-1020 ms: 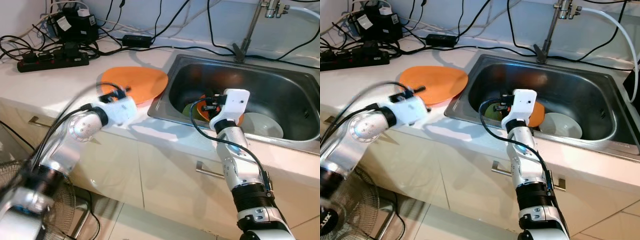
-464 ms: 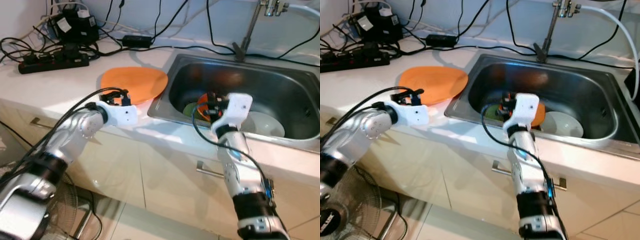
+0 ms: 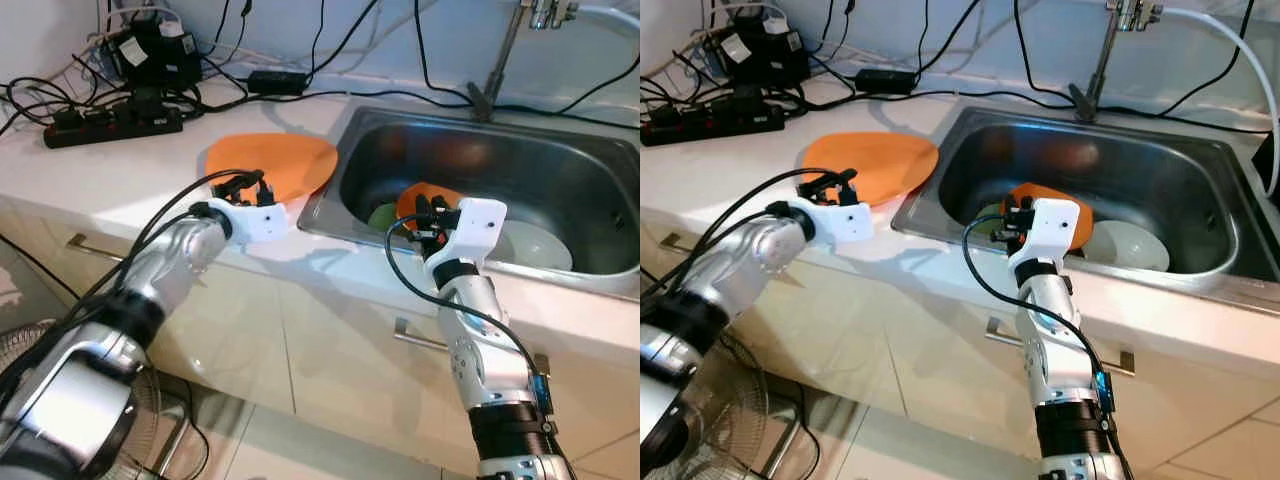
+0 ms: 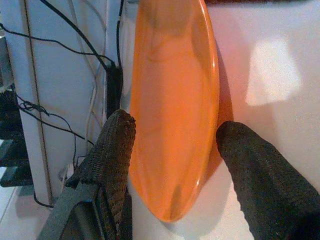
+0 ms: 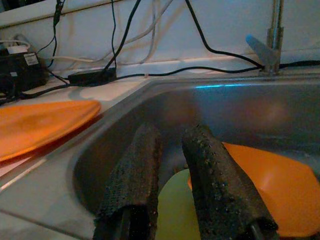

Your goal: Kitchen organization

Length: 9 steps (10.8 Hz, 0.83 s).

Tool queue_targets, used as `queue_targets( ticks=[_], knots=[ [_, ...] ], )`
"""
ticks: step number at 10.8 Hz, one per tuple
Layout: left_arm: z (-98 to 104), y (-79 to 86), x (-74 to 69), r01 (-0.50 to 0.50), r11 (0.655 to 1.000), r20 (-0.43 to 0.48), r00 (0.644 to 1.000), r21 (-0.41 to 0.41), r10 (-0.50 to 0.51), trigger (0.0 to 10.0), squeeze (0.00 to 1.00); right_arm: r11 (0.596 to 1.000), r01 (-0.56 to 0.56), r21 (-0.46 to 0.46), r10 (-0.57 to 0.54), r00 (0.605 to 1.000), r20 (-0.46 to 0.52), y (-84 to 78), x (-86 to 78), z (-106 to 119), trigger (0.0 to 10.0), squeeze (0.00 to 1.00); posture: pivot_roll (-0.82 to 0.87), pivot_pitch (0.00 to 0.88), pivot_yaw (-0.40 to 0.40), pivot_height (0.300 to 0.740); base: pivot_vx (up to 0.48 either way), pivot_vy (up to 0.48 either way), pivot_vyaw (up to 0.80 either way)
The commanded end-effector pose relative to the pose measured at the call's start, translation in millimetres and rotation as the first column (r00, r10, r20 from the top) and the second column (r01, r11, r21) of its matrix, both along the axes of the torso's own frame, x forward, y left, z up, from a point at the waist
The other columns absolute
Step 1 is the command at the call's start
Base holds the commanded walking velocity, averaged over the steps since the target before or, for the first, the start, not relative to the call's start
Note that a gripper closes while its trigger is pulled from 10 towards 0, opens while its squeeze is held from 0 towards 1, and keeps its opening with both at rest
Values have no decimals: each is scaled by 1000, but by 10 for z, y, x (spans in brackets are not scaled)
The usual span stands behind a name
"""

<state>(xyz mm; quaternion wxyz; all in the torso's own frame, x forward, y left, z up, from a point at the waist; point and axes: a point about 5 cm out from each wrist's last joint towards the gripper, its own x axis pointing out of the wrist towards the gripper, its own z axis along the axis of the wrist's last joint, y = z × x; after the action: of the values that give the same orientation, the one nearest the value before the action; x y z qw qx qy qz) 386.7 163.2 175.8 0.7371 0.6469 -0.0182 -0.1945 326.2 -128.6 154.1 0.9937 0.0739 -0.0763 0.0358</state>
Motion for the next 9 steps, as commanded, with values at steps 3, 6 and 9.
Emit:
queue_targets(
  ticks=[3, 6, 9],
  knots=[
    [-229, -13, 21, -21, 998, -79, 997, 64, 26, 10000, 0, 1000, 2, 2, -2, 1000, -10, 7, -32, 27, 10000, 0, 125, 126, 42, 740, 0, 0, 0],
    [-243, -11, 62, -50, 997, -89, 995, 65, 55, 0, 0, 1000, 2, 1, -2, 1000, -19, 2, -42, 30, 10000, 0, 118, 135, 41, 740, 0, 0, 0],
    [-252, 9, 74, -59, 997, -89, 994, 59, 64, 0, 0, 1000, -1, 0, 1, 1000, -23, 6, -25, 40, 10000, 0, 120, 129, 42, 740, 0, 0, 0]
  ],
)
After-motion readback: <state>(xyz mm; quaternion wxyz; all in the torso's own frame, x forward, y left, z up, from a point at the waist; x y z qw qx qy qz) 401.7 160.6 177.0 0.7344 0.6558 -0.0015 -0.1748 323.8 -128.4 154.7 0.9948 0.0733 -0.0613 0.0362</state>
